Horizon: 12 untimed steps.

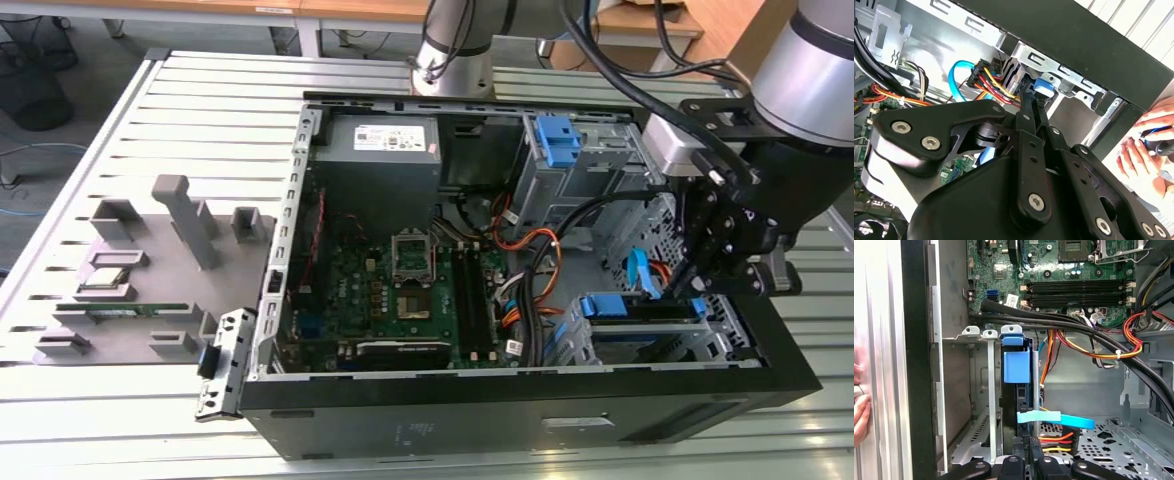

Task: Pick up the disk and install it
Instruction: 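Insert the second disk wire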

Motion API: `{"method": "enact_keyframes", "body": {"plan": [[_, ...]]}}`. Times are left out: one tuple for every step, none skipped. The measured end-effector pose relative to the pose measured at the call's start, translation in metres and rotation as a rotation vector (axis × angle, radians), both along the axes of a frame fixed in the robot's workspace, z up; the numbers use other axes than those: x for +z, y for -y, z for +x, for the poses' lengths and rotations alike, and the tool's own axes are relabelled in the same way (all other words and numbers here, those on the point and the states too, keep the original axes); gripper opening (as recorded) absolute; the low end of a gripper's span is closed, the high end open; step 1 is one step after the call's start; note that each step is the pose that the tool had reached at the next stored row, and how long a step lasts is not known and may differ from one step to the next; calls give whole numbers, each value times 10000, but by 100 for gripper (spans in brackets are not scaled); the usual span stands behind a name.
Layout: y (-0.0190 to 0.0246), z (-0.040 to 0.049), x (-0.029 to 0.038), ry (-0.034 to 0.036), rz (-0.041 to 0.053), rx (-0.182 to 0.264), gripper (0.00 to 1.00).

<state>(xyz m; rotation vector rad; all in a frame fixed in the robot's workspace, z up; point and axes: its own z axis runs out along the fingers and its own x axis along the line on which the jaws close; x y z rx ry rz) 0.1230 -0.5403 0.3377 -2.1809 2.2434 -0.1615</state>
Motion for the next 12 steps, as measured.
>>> {"method": "enact_keyframes", "body": {"plan": [[0,-4,-1,0,1,-2,16],[0,-7,-2,1,0,-6,16],[0,-7,-2,1,-1,-7,16],[0,-7,-2,1,-2,-10,16],[0,-10,-2,0,-3,-17,16],[-1,-15,-4,1,-2,-27,16],[-1,-21,-4,1,-2,-35,16],[0,-24,-5,0,-3,-37,16],[0,-24,-5,0,-4,-36,16],[0,-24,-6,0,-5,-35,16],[-1,-25,-10,0,-3,-35,16],[-1,-26,-15,1,-2,-36,16]]}}
